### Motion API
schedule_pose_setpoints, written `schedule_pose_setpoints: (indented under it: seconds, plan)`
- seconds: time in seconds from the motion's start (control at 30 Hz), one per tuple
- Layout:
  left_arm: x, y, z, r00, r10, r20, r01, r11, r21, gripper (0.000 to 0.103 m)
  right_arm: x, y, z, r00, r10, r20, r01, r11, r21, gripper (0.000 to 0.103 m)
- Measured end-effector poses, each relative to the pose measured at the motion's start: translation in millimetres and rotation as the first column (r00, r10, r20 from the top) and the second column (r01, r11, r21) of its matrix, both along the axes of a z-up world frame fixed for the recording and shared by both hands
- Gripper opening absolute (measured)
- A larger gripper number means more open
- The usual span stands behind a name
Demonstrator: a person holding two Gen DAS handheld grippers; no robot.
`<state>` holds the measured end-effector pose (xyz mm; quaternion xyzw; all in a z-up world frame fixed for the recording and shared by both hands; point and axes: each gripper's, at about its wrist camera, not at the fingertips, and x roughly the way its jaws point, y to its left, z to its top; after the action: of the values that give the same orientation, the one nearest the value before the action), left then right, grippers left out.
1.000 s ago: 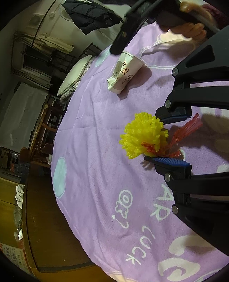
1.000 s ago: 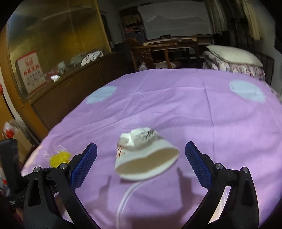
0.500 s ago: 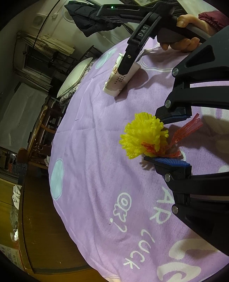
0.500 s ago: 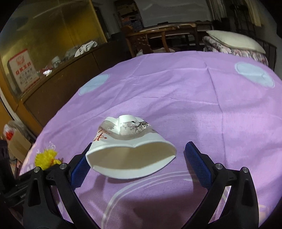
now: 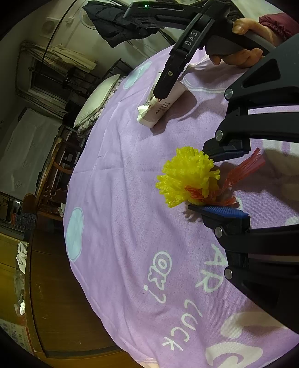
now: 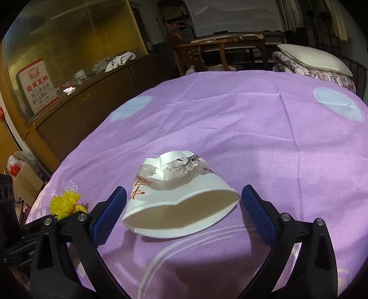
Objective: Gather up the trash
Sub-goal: 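Grasp the yellow yarn tassel with the left tool while the right tool grasps the white paper cup, then lift the tassel and paper cup and carry both tools to the red basket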
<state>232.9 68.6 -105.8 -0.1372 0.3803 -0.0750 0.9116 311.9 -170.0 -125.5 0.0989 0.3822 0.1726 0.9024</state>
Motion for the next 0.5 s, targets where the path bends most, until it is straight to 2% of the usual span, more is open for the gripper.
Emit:
schedule_pose_setpoints:
  seconds: [0.03, 0.1, 0.27, 0.5]
  plan:
    - [0, -1, 0, 1.000, 0.001, -0.001, -0.001, 1.000, 0.005, 0.034, 0, 0, 0, 1.000, -0.004, 0.001, 0.004, 1.000, -0.002, 0.096]
    - [1, -2, 0, 1.000, 0.004, -0.003, -0.004, 1.000, 0.014, 0.034, -2, 1, 1, 1.000, 0.004, 0.013, -0.004, 1.000, 0.000, 0.087]
    - [1, -3, 0, 1.000, 0.010, -0.004, -0.010, 1.000, 0.028, 0.034, -10, 5, 7, 0.998, 0.016, 0.064, -0.014, 1.000, -0.024, 0.085]
    - [1, -3, 1, 1.000, 0.014, -0.004, -0.014, 0.999, 0.033, 0.034, -16, 3, 10, 0.996, 0.012, 0.083, -0.010, 1.000, -0.026, 0.084]
